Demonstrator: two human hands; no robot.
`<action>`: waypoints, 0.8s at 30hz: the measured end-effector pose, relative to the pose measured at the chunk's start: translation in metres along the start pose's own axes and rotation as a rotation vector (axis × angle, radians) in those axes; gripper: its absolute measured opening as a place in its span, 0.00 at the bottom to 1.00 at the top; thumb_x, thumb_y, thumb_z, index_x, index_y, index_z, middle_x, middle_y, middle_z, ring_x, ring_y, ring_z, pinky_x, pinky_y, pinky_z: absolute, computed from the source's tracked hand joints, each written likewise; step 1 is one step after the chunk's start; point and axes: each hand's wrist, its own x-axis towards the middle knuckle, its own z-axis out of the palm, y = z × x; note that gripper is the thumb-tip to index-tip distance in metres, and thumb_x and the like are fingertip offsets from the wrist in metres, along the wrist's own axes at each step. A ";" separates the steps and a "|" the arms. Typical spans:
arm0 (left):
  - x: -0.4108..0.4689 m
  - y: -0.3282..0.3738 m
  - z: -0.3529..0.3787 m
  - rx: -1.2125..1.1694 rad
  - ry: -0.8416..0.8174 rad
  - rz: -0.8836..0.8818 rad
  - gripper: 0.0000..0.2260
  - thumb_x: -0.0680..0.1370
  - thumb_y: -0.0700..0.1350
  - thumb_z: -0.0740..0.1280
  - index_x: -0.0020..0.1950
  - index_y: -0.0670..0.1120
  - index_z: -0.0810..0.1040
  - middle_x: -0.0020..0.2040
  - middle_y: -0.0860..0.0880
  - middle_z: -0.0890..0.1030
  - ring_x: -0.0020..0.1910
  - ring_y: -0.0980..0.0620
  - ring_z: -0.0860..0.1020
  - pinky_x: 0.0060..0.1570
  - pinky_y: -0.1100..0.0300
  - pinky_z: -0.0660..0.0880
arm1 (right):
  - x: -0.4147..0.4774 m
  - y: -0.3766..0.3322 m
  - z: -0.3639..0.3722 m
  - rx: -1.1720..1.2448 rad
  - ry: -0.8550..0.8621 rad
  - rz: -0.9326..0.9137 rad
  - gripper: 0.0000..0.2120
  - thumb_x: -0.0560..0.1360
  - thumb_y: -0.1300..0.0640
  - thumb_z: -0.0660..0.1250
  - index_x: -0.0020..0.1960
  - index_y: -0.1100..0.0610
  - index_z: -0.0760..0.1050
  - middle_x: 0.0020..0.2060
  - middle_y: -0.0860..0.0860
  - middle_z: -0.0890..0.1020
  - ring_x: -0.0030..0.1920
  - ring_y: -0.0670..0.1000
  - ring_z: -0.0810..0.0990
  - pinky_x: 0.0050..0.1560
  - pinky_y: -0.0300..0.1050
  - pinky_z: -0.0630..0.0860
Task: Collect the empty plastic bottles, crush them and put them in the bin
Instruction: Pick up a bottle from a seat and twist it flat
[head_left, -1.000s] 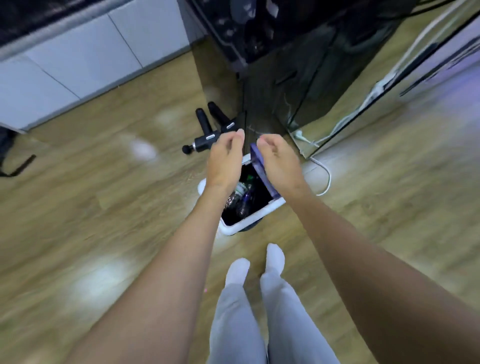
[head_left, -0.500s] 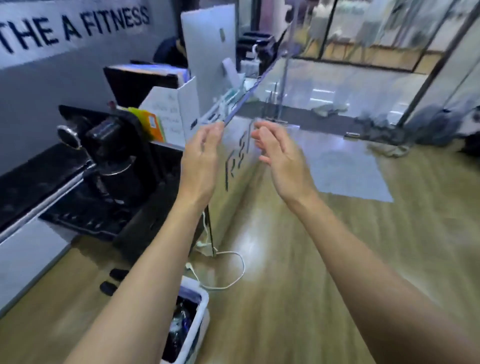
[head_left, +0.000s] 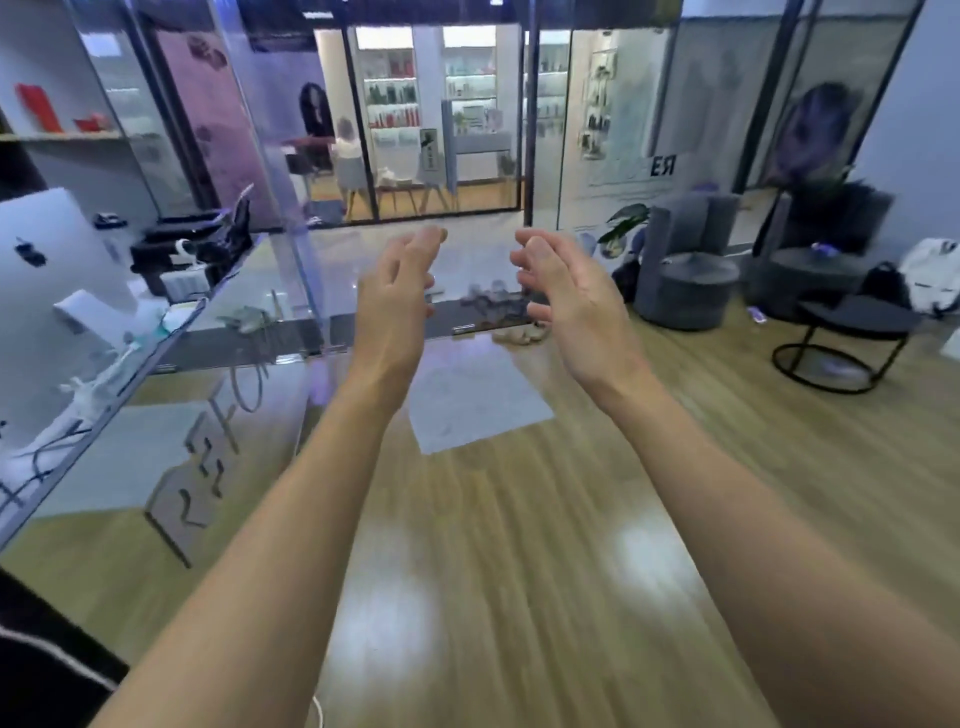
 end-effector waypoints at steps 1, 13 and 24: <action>0.006 0.001 0.025 -0.012 -0.031 -0.002 0.18 0.75 0.62 0.58 0.55 0.55 0.79 0.56 0.56 0.79 0.58 0.49 0.77 0.61 0.45 0.74 | 0.006 0.007 -0.022 -0.020 0.021 0.004 0.21 0.76 0.38 0.56 0.62 0.46 0.74 0.54 0.40 0.80 0.59 0.42 0.78 0.65 0.54 0.74; 0.093 -0.043 0.266 -0.173 -0.328 -0.005 0.08 0.77 0.58 0.61 0.49 0.60 0.79 0.48 0.57 0.79 0.51 0.53 0.77 0.57 0.47 0.75 | 0.091 0.105 -0.210 -0.154 0.282 0.092 0.20 0.76 0.39 0.55 0.60 0.45 0.77 0.52 0.39 0.82 0.58 0.41 0.79 0.65 0.54 0.74; 0.245 -0.096 0.429 -0.298 -0.497 0.014 0.07 0.81 0.53 0.62 0.51 0.55 0.79 0.44 0.62 0.79 0.46 0.63 0.76 0.54 0.57 0.74 | 0.242 0.189 -0.293 -0.277 0.423 0.157 0.17 0.82 0.45 0.54 0.64 0.48 0.76 0.55 0.38 0.80 0.61 0.40 0.77 0.66 0.53 0.73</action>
